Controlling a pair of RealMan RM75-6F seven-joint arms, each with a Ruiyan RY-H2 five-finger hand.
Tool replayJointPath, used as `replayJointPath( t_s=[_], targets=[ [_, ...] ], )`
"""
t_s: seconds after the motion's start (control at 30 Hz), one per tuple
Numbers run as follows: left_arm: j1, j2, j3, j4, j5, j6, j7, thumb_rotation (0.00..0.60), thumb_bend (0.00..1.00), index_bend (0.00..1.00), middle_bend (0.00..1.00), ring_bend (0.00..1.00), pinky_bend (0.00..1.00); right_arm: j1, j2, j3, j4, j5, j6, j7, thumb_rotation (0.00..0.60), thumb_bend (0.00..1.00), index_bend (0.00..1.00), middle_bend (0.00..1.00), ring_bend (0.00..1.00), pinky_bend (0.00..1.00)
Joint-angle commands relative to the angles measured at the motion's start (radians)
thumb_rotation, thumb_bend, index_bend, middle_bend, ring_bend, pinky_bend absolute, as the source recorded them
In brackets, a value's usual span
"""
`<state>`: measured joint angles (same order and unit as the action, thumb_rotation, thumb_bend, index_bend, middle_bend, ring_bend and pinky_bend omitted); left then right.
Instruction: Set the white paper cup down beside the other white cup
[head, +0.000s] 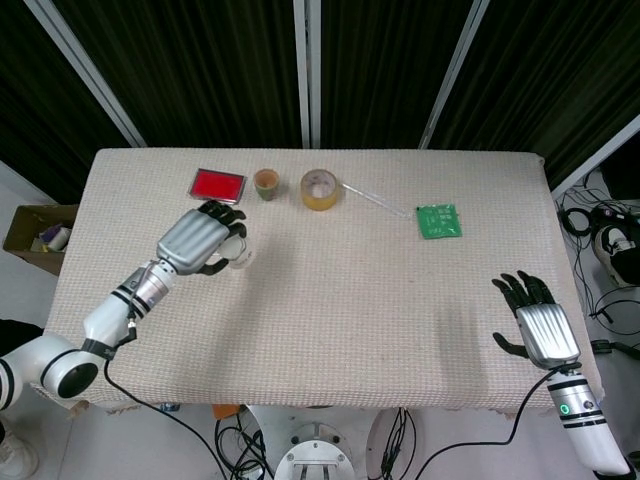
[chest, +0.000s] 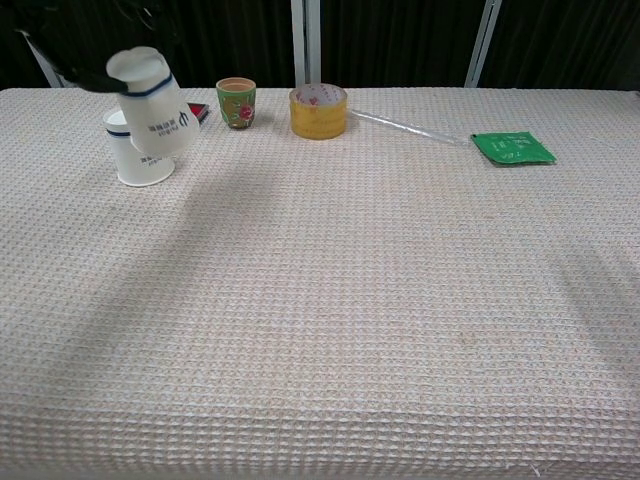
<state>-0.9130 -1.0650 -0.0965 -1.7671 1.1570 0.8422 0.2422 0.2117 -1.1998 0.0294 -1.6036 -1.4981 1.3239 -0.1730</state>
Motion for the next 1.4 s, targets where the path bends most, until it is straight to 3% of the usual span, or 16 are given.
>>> replayJointPath(
  t_s=[0.03, 0.23, 0.53, 0.93, 1.1, 1.4],
  targets=[
    [-0.048, -0.107, -0.020, 0.085, -0.075, -0.056, 0.041, 0.600, 0.33, 0.39, 0.18, 0.17, 0.16, 0.000, 0.001, 0.000, -0.001, 0.002, -0.001, -0.002, 0.600, 0.14, 0.16, 0.14, 0.02, 0.13],
    [-0.130, -0.209, -0.050, 0.224, -0.212, -0.139, 0.085, 0.600, 0.33, 0.39, 0.18, 0.17, 0.15, -0.004, 0.005, -0.001, -0.004, 0.007, 0.001, -0.003, 0.600, 0.14, 0.16, 0.14, 0.02, 0.13],
    [-0.183, -0.251, -0.018, 0.329, -0.411, -0.206, 0.135, 0.600, 0.33, 0.39, 0.18, 0.17, 0.15, -0.020, 0.006, -0.004, 0.012, 0.018, 0.010, 0.025, 0.600, 0.14, 0.16, 0.14, 0.02, 0.13],
    [-0.195, -0.293, 0.004, 0.396, -0.465, -0.193, 0.144, 0.600, 0.32, 0.37, 0.17, 0.17, 0.15, -0.018, -0.001, -0.005, 0.018, 0.015, 0.003, 0.028, 0.600, 0.14, 0.16, 0.14, 0.02, 0.13],
    [-0.209, -0.302, 0.018, 0.412, -0.504, -0.202, 0.161, 0.600, 0.31, 0.31, 0.16, 0.15, 0.15, -0.023, 0.001, -0.005, 0.020, 0.018, 0.007, 0.032, 0.600, 0.14, 0.17, 0.14, 0.02, 0.13],
    [-0.182, -0.247, 0.002, 0.322, -0.466, -0.126, 0.136, 0.600, 0.27, 0.20, 0.13, 0.14, 0.14, -0.025, 0.006, -0.005, 0.019, 0.015, 0.009, 0.039, 0.600, 0.14, 0.17, 0.14, 0.02, 0.13]
  ],
)
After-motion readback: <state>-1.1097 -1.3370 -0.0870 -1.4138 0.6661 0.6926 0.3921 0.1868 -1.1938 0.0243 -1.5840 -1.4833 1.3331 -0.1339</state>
